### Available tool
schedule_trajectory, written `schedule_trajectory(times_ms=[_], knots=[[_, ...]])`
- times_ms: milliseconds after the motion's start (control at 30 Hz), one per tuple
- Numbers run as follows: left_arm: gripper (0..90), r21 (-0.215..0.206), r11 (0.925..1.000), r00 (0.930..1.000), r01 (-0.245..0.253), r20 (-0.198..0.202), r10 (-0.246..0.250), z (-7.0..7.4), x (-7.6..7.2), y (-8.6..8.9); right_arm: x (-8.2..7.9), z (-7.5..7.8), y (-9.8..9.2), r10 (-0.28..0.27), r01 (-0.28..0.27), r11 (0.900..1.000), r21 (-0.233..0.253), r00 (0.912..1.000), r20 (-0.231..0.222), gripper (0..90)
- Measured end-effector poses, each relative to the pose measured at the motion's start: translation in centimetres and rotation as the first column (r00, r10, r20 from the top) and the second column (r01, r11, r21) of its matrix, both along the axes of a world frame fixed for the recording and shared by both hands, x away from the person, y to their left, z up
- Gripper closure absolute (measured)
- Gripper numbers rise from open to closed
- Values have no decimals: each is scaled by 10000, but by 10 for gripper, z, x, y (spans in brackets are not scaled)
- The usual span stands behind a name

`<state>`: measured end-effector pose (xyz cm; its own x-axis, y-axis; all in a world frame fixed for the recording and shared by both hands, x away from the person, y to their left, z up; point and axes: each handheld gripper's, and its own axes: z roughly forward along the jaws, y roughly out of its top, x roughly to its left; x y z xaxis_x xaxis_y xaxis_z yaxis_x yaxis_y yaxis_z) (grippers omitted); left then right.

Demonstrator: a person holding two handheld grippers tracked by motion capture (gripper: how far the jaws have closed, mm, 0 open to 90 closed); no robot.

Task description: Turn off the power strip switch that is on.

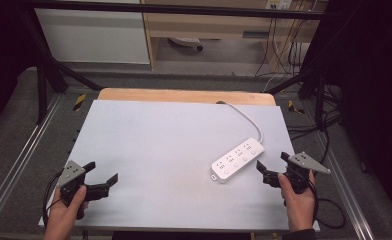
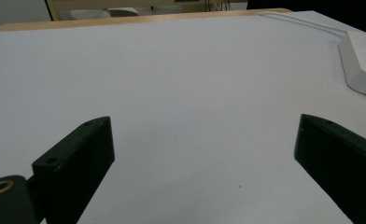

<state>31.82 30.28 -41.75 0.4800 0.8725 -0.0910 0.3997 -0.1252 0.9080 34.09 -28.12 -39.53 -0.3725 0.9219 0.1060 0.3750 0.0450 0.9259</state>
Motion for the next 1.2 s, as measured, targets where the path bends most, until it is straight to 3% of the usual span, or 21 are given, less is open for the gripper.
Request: schedule_trajectory(times_ms=[367, 433, 533, 667, 767, 800, 933, 1000, 1133, 1200], knots=[[50, 36, 9995, 9995, 311, 81, -311, 1, -4, -7, 4, 1, 8, -353, 357, 9993, -82, 9986, 398, 28], [52, -256, 9991, 9994, 347, -79, -349, 2, -5, -13, 4, 0, 11, -570, 565, 9982, 202, 9980, 264, 33], [53, -221, 9988, 9991, 429, -4, -430, 3, -6, -21, 3, -1, 16, -450, 449, 9990, 83, 9990, 53, 30], [52, 58, 9992, 9992, 384, 81, -384, 2, -5, -23, 6, 3, 19, -378, 377, 9993, 64, 9992, 149, 31], [54, 34, 9999, 9998, 143, 163, -143, 2, -4, -20, 13, 6, 20, -417, 416, 9991, 36, 9988, 261, 56], [53, -59, 10000, 9996, -72, 266, 74, 3, -3, -15, 19, 7, 20, -346, 348, 9994, -90, 9991, 226, 126], [54, -323, 9988, 9991, -366, 183, 372, 3, -1, -5, 31, 10, 21, -132, 134, 9999, -50, 9995, 271, 221], [53, -440, 9980, 9988, -454, 147, 460, 2, -1, -3, 40, 13, 22, 275, -274, 9996, -28, 9995, 158, 253], [52, -492, 9975, 9984, -515, 221, 527, 2, -1, 0, 50, 21, 21, 452, -454, 9989, 90, 9988, 173, 361], [53, -399, 9977, 9985, -543, 93, 547, 1, 0, 1, 52, 21, 21, 459, -463, 9987, 215, 9988, 197, 372]])
